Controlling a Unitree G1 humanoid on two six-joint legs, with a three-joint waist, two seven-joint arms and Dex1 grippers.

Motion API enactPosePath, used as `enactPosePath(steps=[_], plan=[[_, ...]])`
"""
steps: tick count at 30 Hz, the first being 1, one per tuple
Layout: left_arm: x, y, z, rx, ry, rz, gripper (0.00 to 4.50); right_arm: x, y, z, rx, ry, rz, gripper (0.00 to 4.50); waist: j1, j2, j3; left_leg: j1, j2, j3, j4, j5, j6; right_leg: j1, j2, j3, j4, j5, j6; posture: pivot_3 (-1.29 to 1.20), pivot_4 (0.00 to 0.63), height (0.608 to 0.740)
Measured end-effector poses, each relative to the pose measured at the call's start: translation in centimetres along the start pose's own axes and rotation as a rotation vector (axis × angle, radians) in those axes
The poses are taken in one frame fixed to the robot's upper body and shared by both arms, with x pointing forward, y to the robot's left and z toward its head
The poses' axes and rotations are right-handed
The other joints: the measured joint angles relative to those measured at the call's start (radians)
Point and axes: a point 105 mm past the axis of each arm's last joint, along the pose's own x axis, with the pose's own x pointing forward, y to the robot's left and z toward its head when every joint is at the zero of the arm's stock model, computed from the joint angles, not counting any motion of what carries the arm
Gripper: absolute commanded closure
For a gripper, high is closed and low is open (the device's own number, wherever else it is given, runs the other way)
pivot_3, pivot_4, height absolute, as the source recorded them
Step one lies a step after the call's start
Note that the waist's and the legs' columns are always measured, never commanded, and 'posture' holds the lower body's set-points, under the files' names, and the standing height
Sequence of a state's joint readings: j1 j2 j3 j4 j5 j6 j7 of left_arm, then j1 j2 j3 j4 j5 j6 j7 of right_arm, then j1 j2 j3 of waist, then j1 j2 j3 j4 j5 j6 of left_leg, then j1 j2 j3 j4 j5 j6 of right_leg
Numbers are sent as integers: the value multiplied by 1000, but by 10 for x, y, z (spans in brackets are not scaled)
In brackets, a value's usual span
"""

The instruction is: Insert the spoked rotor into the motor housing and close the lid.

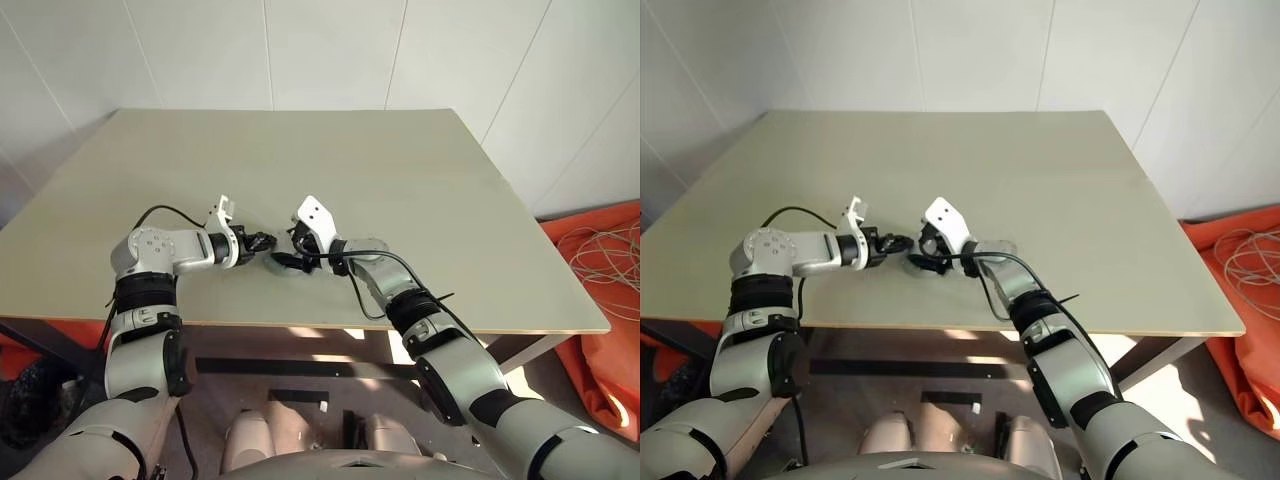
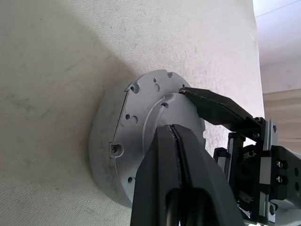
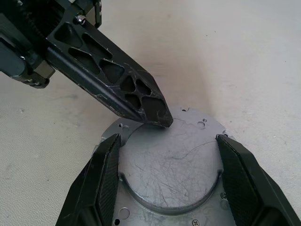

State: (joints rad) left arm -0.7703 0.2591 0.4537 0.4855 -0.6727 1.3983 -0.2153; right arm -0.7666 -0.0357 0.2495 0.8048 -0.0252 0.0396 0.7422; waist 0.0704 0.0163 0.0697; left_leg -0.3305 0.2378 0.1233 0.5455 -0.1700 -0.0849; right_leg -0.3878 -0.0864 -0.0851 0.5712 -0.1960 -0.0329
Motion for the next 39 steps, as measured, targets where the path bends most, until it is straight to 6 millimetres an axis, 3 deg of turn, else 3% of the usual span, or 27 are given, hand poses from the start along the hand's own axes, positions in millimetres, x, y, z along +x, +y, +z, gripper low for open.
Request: enactPosePath(steps=[11, 15, 27, 30, 33, 39], plan=[[-1, -1, -1, -20, 20, 0, 4473, -2, 1, 1, 30, 6, 5, 1391, 0, 0, 0, 0, 0, 0, -1, 0, 0, 0, -1, -1, -1, 0, 0, 0, 0, 740], [-1, -2, -2, -20, 27, -7, 4500, -6, 1, 0, 41, 7, 17, 65, 1, 0, 0, -1, 0, 0, -1, 0, 0, 1, -1, -1, -1, 0, 1, 0, 0, 740], [-4, -5, -3, -16, 38, -37, 4500, -15, 1, 4, 80, -24, 54, 26, 2, -1, -1, -3, 0, 1, -3, 0, 0, 0, -1, 2, 0, 0, 0, 0, 0, 740], [-5, -9, -1, -6, 31, -54, 4500, -23, 1, 6, 163, -53, 83, 26, 5, -1, -1, -7, 0, 2, -3, 0, 0, -1, -1, 5, 2, 5, -8, 0, 0, 740], [-7, -2, -3, -10, 35, -30, 4500, -32, -2, 22, 246, -143, 119, 26, 6, -1, -2, -17, 1, 2, -3, -1, 2, -7, 1, 5, 4, 5, -8, 0, 0, 740], [-7, -5, -2, -4, 35, -43, 4500, -48, -16, 60, 325, -300, 124, 26, 8, -1, -2, -20, 1, 2, -1, -1, 0, -12, 0, 5, 6, 5, -8, 0, 0, 740]])
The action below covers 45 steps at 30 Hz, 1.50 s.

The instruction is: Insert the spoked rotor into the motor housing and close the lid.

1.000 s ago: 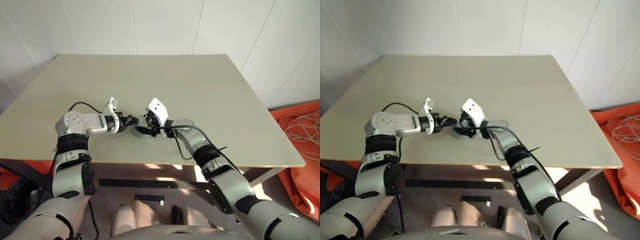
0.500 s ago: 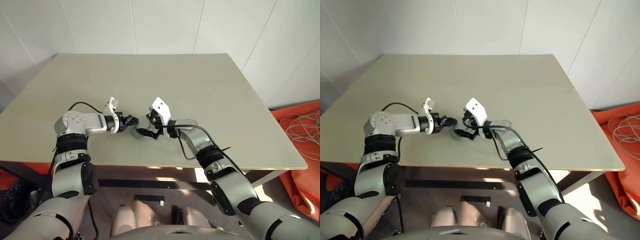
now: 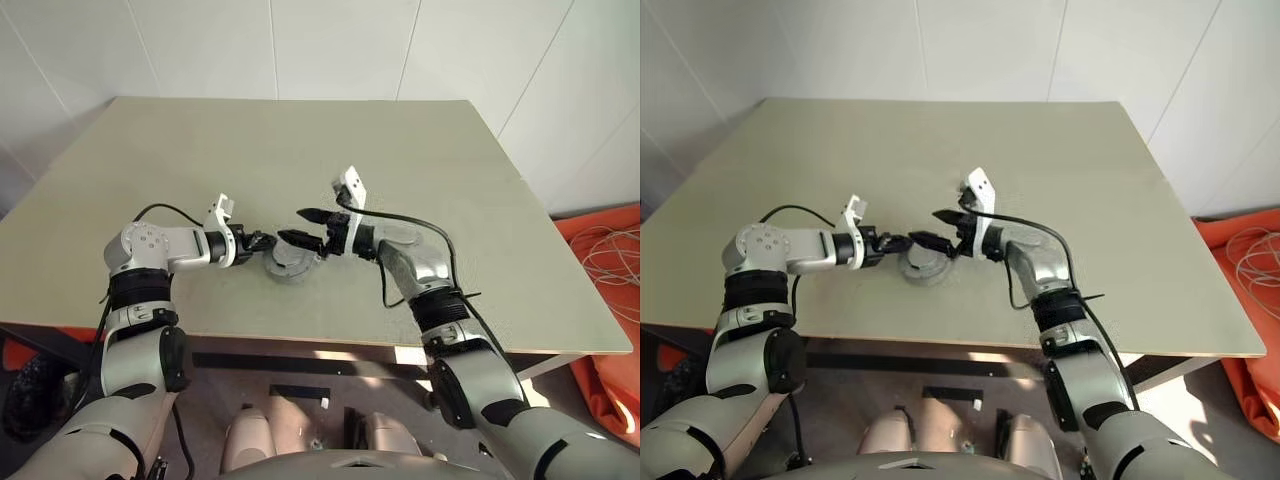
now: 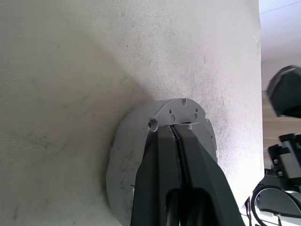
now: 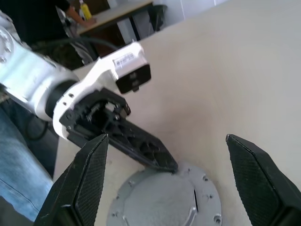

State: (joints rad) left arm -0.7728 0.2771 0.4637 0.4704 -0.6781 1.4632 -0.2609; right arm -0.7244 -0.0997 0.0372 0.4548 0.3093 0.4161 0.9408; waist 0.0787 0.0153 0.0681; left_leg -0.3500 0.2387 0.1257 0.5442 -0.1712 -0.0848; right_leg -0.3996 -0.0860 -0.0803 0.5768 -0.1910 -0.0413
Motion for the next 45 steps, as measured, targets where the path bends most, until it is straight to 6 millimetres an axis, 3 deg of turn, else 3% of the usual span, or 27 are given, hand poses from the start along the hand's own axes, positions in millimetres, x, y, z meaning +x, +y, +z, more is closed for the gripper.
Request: enactPosePath(steps=[7, 15, 20, 24, 29, 34, 40, 45], plan=[[-1, 0, -1, 26, 15, 8, 4500, -2, -6, 6, 21, -15, -49, 26, 9, 0, 0, 1, 0, 0, 2, 1, -1, 0, 0, 1, 7, 0, 0, 0, 0, 740], [-3, -2, -10, 62, 49, -23, 4500, -22, -37, 13, 230, -19, -186, 26, 27, 0, 0, 0, 0, 0, 8, 2, -3, 0, -2, 1, 11, 0, 0, 0, 0, 740], [-6, -2, -11, 68, 50, -32, 4500, -40, -40, 7, 270, 15, -206, 26, 27, 0, 0, -1, 1, 0, 9, 3, -4, -1, -2, 1, 11, 0, 0, 0, 0, 740], [-7, -1, -13, 68, 56, -32, 4500, -40, -37, 12, 269, 5, -196, 26, 27, 0, 0, 0, 1, 0, 9, 3, -5, -1, -2, 1, 13, 0, 0, 0, 0, 740], [-6, -3, -16, 69, 67, -41, 4500, -44, -33, 15, 406, -22, -181, 26, 30, 0, 0, 0, 1, 0, 13, 3, -5, -1, -2, 1, 14, 0, 0, 0, 0, 740], [-6, -2, -15, 72, 69, -40, 4500, -60, -34, 9, 542, 28, -197, 26, 31, 0, 0, 0, 1, 0, 13, 3, -6, -1, -2, 1, 15, 0, 1, 0, 0, 740], [-7, -2, -16, 75, 70, -43, 4500, -77, -28, -20, 666, 169, -228, 26, 36, 0, 0, 0, 1, 0, 14, 3, -6, -1, -2, 2, 15, 0, 1, 0, 0, 740], [-6, -2, -19, 82, 71, -44, 4500, -81, -23, -32, 701, 244, -235, 26, 46, 0, 0, 0, 1, 0, 14, 4, -7, -1, -2, 2, 15, 0, 1, 0, 0, 740]])
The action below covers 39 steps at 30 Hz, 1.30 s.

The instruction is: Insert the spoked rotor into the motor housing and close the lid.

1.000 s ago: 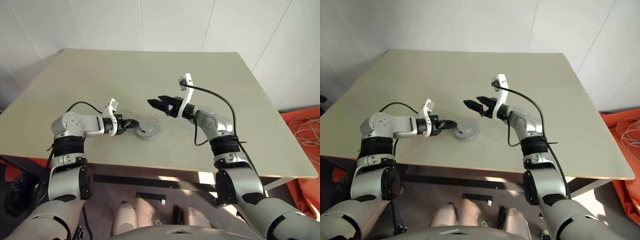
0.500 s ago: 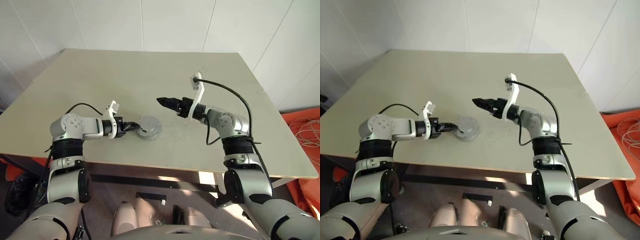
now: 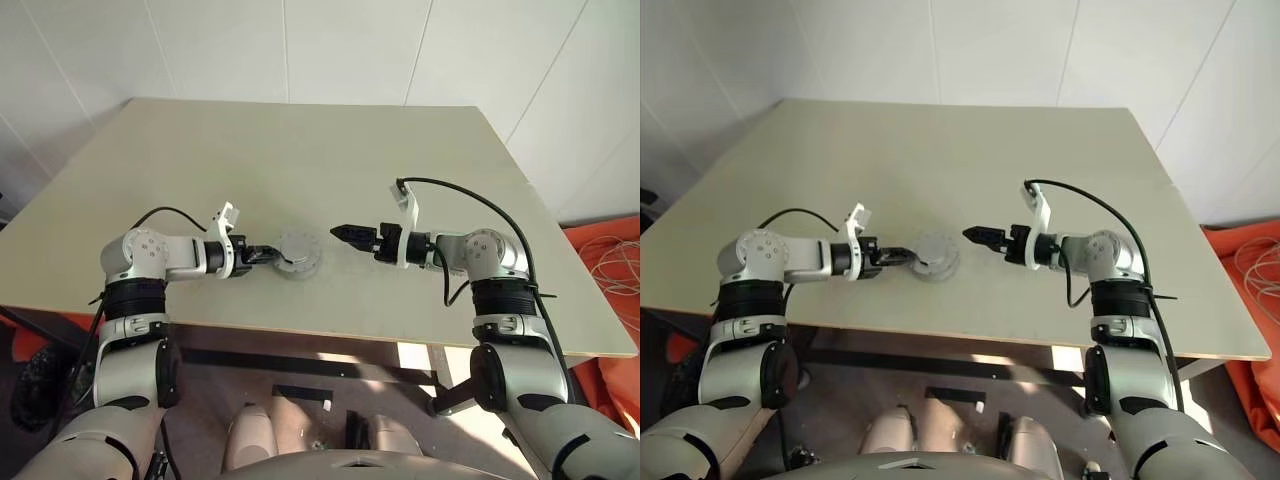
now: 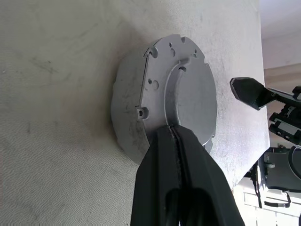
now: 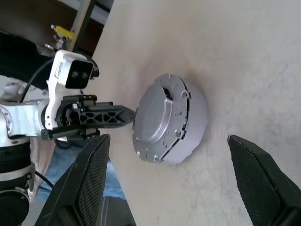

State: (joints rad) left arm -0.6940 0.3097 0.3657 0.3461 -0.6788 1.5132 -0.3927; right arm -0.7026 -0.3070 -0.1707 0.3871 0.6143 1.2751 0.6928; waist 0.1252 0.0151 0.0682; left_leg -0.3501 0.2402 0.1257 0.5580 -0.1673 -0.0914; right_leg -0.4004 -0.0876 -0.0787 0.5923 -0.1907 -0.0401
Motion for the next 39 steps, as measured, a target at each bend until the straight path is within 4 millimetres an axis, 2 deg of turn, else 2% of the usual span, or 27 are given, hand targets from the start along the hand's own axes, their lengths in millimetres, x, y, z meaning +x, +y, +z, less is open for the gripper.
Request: enactPosePath(steps=[7, 14, 20, 28, 31, 39], plan=[[-1, 1, -1, 6, -7, 1, 4500, 5, -7, -11, 36, 35, -14, 26, 2, 0, 0, 0, 0, 0, 2, 0, 0, 0, 0, 0, 1, 0, 1, 0, 0, 740], [-5, 3, -2, -2, -17, 4, 4500, 26, 1, -22, 47, 62, 9, 26, 1, 0, 0, 0, 0, 0, 3, 0, 0, 0, 0, 0, 2, 0, 1, 0, 0, 740], [-4, 2, -4, -7, -9, 2, 4500, 36, 6, -27, 57, 71, 19, 26, 3, 0, 0, 1, 0, 0, 4, 0, 0, 0, -1, 0, 4, 0, 1, 0, 0, 740], [1, 3, -5, -23, -7, 4, 4500, 38, 8, -21, 49, 41, 17, 26, 2, 0, 0, 1, 0, 0, 4, 1, -2, 0, -1, 1, 10, 0, 2, 0, 0, 740], [3, 5, -1, -44, -22, 14, 4500, 37, 9, -18, 54, 26, 16, 26, 2, 0, 0, 1, 0, 0, 5, 1, -2, 0, -1, 2, 11, -4, 8, 0, 0, 740], [8, 12, 7, -86, -35, 58, 4500, 38, 14, -12, 72, -2, 27, 26, 2, 0, 0, 7, 0, 0, 4, 1, -1, 4, -1, 2, 12, -5, 9, 0, 0, 740]])
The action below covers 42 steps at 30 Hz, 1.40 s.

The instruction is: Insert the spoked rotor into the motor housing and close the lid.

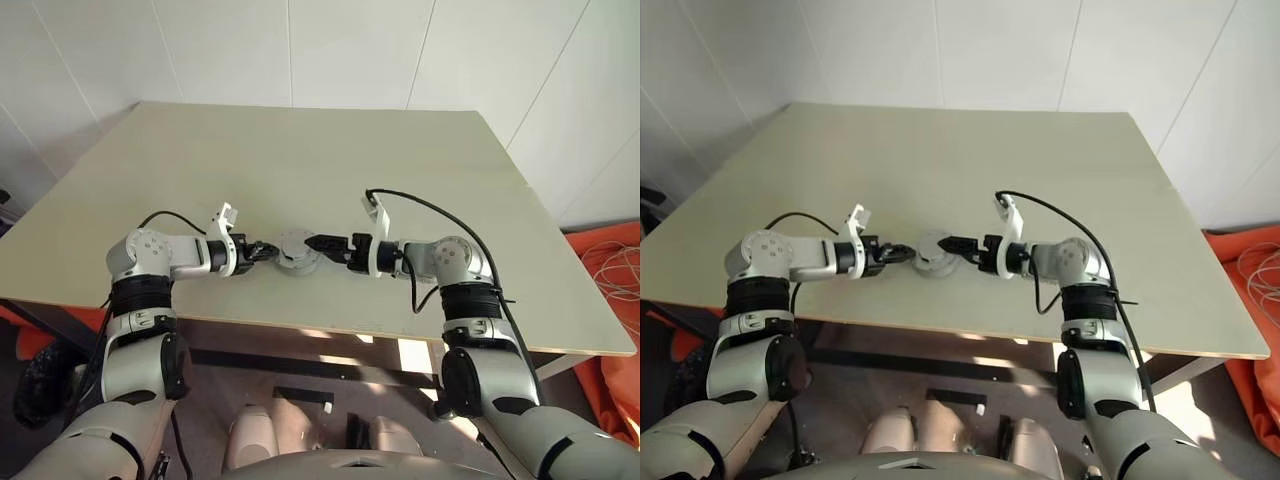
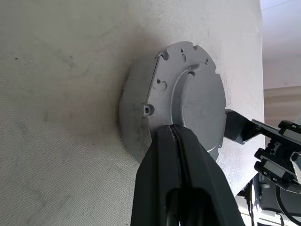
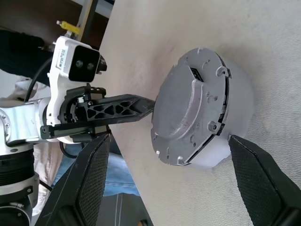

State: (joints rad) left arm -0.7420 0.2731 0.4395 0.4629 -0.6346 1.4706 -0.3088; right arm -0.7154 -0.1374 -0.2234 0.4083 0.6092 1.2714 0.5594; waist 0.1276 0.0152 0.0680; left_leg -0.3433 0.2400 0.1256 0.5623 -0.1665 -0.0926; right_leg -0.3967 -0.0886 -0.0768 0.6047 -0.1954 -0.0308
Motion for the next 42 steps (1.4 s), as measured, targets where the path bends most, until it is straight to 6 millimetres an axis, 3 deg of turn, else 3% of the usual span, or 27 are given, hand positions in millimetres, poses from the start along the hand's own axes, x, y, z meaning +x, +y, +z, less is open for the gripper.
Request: enactPosePath(steps=[22, 42], plan=[[-1, 4, 2, 2, -13, 28, 4500, 6, 5, 8, -24, -36, -5, 26, -1, 0, 0, 3, 0, 0, 0, 0, 0, 0, -1, -1, -1, 0, 0, 0, 0, 740], [-3, 4, 4, 11, -26, 28, 4500, 21, -16, -1, -8, -15, -89, 26, -2, 0, 0, 0, 0, 0, -1, 0, 0, -2, -1, -1, -1, 0, 0, 0, 0, 740]])
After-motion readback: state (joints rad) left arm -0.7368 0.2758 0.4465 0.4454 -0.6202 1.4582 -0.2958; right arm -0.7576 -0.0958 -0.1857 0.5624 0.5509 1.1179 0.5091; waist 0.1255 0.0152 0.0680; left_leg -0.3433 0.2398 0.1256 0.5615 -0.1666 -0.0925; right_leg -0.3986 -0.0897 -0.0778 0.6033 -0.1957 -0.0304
